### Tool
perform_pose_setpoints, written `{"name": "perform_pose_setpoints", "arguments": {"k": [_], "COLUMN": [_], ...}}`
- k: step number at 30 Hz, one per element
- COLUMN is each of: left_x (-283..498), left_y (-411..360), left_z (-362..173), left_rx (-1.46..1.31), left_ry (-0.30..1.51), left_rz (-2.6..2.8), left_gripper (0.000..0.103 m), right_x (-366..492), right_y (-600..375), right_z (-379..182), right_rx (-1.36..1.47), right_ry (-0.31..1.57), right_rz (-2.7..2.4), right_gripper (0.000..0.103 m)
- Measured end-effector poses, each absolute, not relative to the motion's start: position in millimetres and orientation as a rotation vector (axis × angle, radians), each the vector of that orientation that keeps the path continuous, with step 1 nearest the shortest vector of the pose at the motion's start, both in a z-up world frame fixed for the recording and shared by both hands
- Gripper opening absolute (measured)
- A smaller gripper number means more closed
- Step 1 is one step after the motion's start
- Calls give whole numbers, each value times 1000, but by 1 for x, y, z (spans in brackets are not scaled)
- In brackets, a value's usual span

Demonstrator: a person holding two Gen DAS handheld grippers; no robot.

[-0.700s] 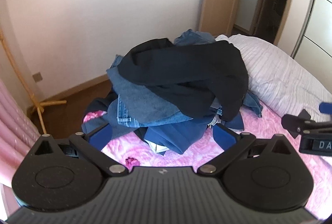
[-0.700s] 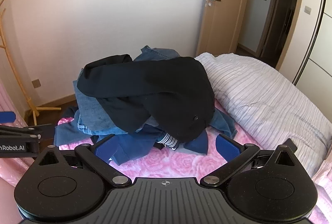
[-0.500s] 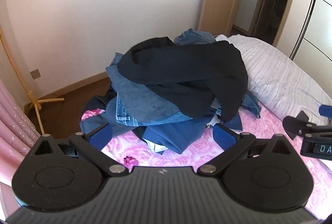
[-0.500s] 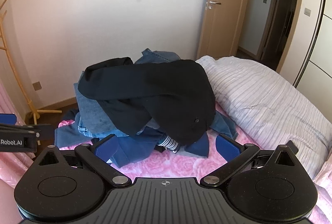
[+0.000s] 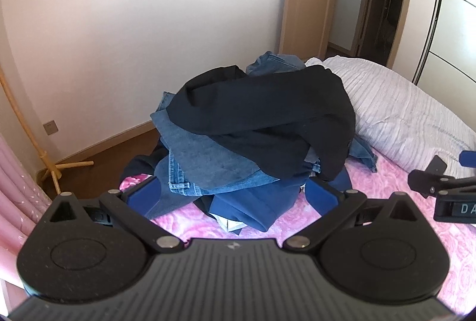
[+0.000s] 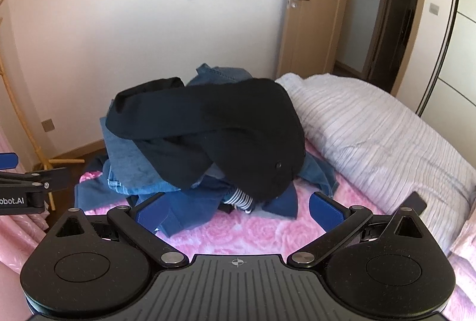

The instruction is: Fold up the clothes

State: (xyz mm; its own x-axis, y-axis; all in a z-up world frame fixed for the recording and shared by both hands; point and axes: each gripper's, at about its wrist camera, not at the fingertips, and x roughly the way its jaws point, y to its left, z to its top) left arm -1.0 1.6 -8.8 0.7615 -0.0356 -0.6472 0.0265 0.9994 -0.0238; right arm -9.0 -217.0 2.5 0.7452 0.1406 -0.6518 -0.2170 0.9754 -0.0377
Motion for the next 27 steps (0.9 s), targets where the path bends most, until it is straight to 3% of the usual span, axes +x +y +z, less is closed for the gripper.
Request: {"name": "perform_pose_setpoints", "arguments": {"k": [27], "left_x": [3], "left_y": [-9], "left_z": [-8], "left_rx": [103], "left_ry": [755], "left_rz": [-2], "left_gripper": [102], "right_x": [-9], "right_y": [-213], "right_z": [10], "right_rx": [-104], "right_ry": [719], "right_rz": [218], "right_gripper": [102]}}
